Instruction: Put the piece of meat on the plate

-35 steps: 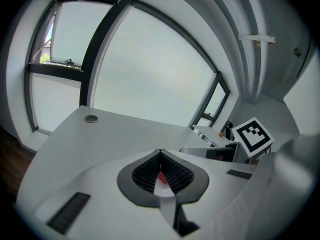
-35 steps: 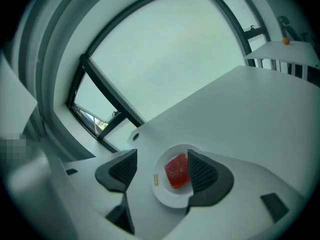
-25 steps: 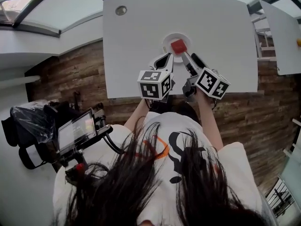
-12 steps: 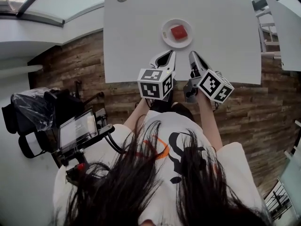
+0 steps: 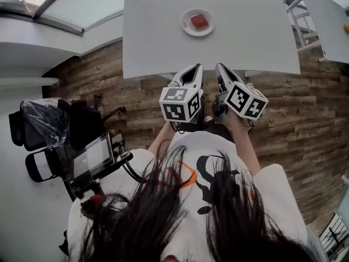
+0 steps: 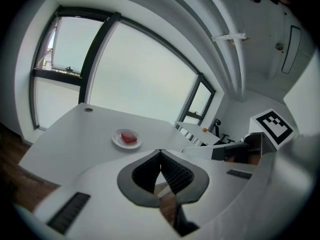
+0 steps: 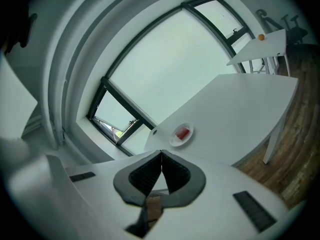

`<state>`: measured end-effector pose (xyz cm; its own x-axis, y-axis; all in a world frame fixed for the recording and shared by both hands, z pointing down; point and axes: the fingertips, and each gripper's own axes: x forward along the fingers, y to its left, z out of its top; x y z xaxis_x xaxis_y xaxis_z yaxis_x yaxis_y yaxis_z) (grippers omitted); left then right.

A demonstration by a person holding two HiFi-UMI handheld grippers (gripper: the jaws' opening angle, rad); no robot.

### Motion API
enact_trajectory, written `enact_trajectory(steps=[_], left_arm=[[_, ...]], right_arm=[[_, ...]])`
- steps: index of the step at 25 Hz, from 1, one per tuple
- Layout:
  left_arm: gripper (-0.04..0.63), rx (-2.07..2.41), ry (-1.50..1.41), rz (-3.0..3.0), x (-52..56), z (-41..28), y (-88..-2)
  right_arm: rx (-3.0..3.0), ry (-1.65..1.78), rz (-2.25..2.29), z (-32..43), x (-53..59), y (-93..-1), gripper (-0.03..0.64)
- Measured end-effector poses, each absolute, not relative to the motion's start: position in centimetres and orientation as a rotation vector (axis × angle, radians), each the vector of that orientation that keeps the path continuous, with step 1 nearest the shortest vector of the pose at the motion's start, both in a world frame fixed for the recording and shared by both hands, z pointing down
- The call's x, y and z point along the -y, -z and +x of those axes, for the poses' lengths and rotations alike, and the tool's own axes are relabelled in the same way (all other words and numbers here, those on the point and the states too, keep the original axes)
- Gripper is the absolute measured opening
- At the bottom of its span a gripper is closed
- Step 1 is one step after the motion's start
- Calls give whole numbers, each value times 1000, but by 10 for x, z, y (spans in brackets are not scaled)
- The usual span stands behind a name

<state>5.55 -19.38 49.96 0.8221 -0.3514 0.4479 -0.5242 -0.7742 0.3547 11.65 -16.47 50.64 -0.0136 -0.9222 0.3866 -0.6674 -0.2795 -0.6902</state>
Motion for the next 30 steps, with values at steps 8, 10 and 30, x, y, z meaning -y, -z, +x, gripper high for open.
enact_trajectory(steps=[8,10,30], left_arm=[[6,689,-460,2549,125,10,-481],[6,699,-441,2551,112,-22,-472],[6,693,-411,2577,101,-152,-468]], right_arm=[[-1749,1144,-1953,70,107,-486,9],[-1777,1133,-1953,38,97,-476,9],[-1766,1062,-2002,-86,75,-471,11]])
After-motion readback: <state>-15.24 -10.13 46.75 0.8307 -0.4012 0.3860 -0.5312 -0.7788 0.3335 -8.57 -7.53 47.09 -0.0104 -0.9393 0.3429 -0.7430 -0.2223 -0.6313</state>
